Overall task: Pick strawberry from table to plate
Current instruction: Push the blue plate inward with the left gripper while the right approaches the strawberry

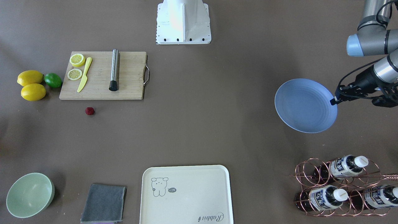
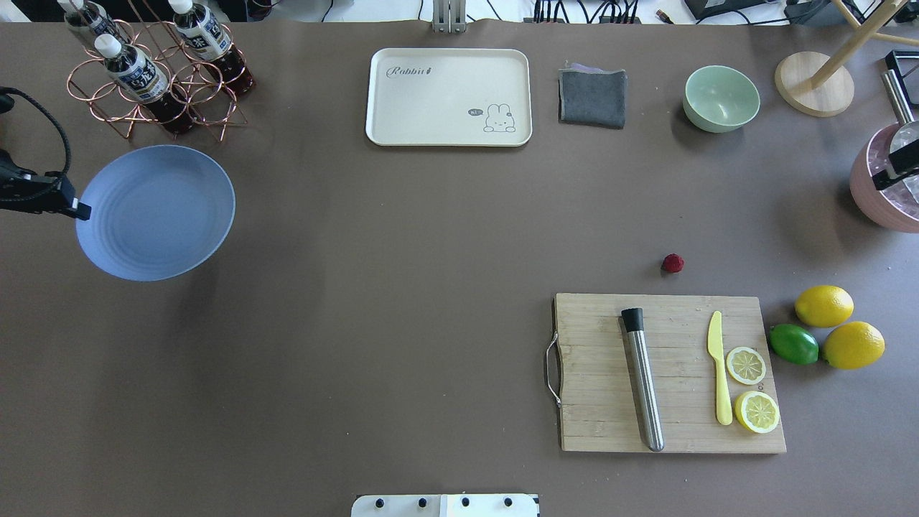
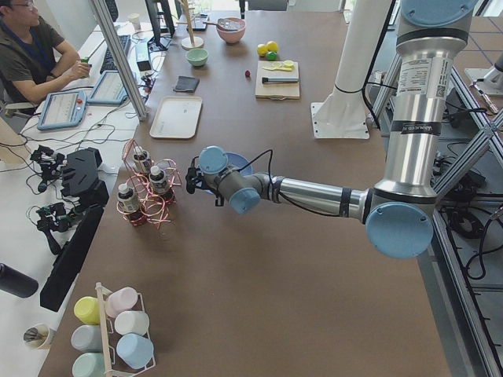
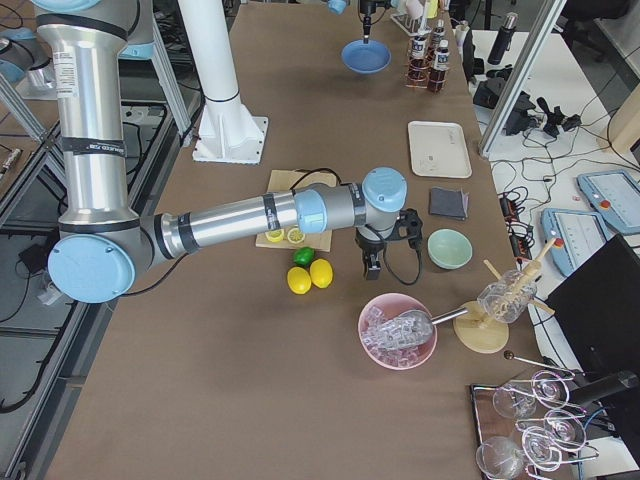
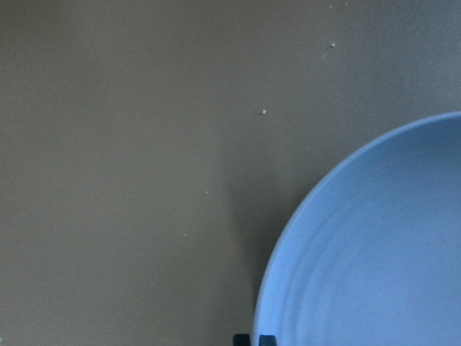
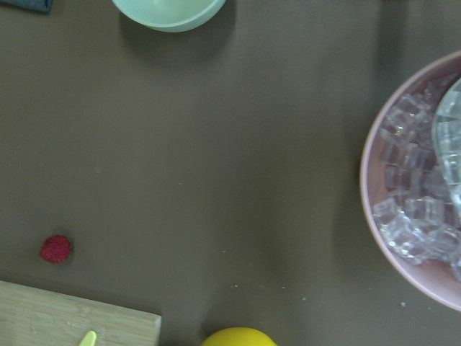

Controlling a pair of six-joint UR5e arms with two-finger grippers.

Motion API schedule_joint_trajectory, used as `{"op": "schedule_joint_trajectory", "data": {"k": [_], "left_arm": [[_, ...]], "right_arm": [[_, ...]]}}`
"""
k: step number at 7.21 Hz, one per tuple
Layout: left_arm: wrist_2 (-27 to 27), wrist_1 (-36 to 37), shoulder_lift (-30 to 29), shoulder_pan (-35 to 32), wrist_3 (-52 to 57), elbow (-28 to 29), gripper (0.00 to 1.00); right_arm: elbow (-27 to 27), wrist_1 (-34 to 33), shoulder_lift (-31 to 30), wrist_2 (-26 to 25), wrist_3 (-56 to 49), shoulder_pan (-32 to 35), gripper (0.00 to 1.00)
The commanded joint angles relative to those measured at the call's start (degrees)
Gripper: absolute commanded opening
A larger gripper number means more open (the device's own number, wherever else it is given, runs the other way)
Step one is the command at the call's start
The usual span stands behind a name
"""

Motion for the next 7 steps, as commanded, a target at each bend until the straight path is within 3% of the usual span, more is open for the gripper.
{"op": "schedule_joint_trajectory", "data": {"k": [1,3,7], "left_arm": [[7.4,0.0,-2.5,10.3,-14.4,-6.9,0.00],[13.7,0.1,-9.6,18.7,-25.2,-6.3,0.00],[22.8,4.0,-17.3,28.0,-32.1,-5.5,0.00]], "right_arm": [[0.0,5.6,2.8,-2.6,13.0,-10.3,1.00],[-4.7,15.0,4.6,-6.9,20.6,-16.8,1.00],[-7.1,16.4,7.0,-16.3,26.2,-27.4,0.97]]}}
